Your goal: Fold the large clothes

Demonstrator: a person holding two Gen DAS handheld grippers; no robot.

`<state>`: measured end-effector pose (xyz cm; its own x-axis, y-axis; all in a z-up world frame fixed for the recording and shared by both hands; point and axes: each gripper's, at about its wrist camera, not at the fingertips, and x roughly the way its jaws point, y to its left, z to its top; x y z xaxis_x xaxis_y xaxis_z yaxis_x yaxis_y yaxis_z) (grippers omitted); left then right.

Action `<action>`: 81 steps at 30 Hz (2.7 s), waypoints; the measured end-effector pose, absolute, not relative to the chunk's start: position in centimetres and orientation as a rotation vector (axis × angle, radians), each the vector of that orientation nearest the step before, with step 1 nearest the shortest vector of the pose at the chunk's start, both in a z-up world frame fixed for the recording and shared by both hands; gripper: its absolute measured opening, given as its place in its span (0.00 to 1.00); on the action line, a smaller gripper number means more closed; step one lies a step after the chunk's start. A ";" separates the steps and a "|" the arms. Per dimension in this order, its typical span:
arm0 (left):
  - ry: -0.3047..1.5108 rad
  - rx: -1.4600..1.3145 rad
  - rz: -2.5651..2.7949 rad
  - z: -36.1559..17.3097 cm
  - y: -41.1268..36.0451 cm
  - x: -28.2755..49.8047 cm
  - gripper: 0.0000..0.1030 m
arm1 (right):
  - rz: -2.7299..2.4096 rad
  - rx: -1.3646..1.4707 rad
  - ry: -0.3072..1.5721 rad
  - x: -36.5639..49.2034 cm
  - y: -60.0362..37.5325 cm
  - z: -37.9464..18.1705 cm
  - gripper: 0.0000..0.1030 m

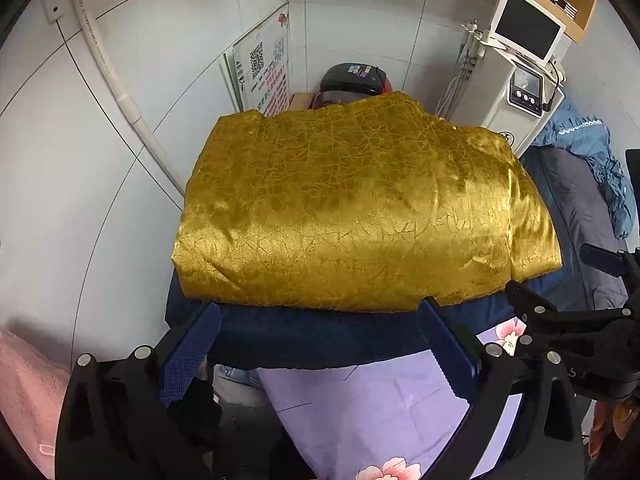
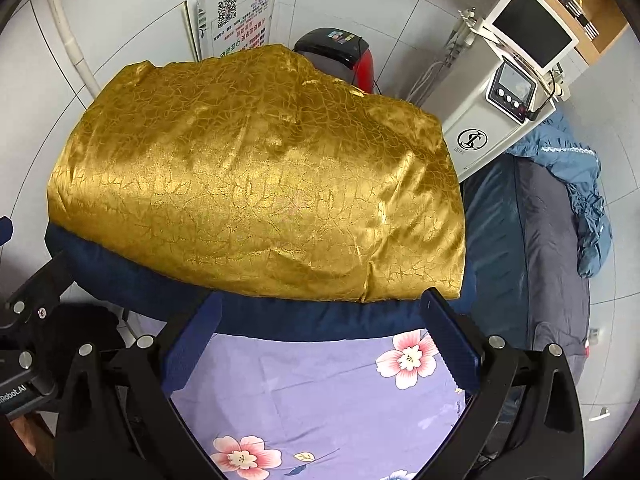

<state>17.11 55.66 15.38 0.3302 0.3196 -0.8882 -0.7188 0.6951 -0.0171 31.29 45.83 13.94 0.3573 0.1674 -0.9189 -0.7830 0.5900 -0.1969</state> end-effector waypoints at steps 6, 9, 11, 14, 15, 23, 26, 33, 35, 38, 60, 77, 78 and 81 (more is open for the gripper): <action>1.018 -0.455 0.719 15.3 55.8 16.9 0.94 | 0.684 -0.709 1.036 31.2 45.6 13.6 0.95; 1.022 -0.454 0.717 15.2 55.6 16.9 0.94 | 0.686 -0.704 1.039 31.1 45.5 13.5 0.95; 1.022 -0.448 0.720 15.2 55.5 16.8 0.94 | 0.685 -0.701 1.042 31.1 45.4 13.3 0.95; 1.020 -0.451 0.717 15.1 55.4 16.7 0.94 | 0.686 -0.692 1.045 31.0 45.2 13.2 0.95; 1.019 -0.453 0.719 15.1 55.4 16.6 0.94 | 0.686 -0.688 1.046 31.1 45.1 13.2 0.95; 1.022 -0.454 0.742 14.5 55.6 16.1 0.94 | 0.664 -0.678 1.011 30.6 44.8 13.2 0.95; 1.023 -0.458 0.749 14.3 55.8 15.7 0.94 | 0.670 -0.661 1.022 30.5 44.7 12.9 0.95; 1.025 -0.456 0.751 14.1 55.8 15.5 0.94 | 0.669 -0.651 1.030 30.5 44.5 12.5 0.95; 1.026 -0.457 0.750 14.1 55.8 15.4 0.94 | 0.667 -0.644 1.031 30.6 44.4 12.4 0.95; 1.027 -0.455 0.747 14.0 55.7 15.4 0.94 | 0.666 -0.641 1.032 30.6 44.3 12.4 0.95; 1.037 -0.448 0.721 14.0 55.0 15.6 0.94 | 0.681 -0.623 1.013 30.2 44.2 13.0 0.95; 1.022 -0.421 0.730 14.1 54.6 15.6 0.94 | 0.682 -0.625 1.013 29.9 44.2 12.7 0.95; 1.021 -0.419 0.730 14.1 54.5 15.6 0.94 | 0.681 -0.625 1.013 29.9 44.2 12.7 0.95; 1.025 -0.420 0.721 14.1 54.5 15.6 0.94 | 0.683 -0.626 1.014 29.9 44.2 12.7 0.95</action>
